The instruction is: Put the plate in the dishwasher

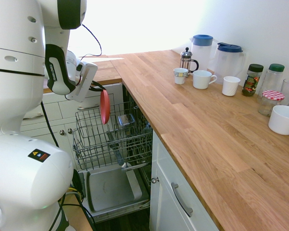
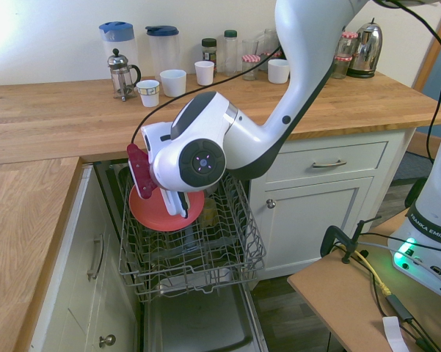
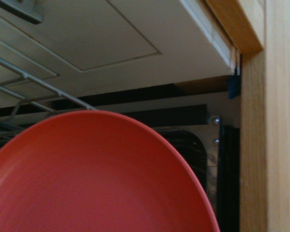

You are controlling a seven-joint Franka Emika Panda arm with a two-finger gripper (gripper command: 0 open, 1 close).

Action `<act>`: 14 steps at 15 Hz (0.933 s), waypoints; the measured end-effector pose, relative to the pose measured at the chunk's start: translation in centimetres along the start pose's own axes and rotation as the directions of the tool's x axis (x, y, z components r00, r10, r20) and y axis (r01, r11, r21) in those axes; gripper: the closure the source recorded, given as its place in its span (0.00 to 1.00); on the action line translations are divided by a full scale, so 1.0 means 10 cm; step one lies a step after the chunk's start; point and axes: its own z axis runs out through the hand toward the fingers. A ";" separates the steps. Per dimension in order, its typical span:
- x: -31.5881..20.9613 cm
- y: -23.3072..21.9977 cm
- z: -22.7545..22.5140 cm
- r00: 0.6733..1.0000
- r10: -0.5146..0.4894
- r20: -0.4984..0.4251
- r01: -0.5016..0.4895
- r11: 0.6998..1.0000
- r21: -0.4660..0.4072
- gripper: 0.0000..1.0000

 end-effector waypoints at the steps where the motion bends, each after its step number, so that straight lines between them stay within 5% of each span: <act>1: -0.04 -0.05 0.03 1.000 0.002 0.002 -0.002 1.000 0.005 1.00; 14: -0.16 -0.55 0.00 1.000 -0.004 -0.020 0.004 1.000 0.007 1.00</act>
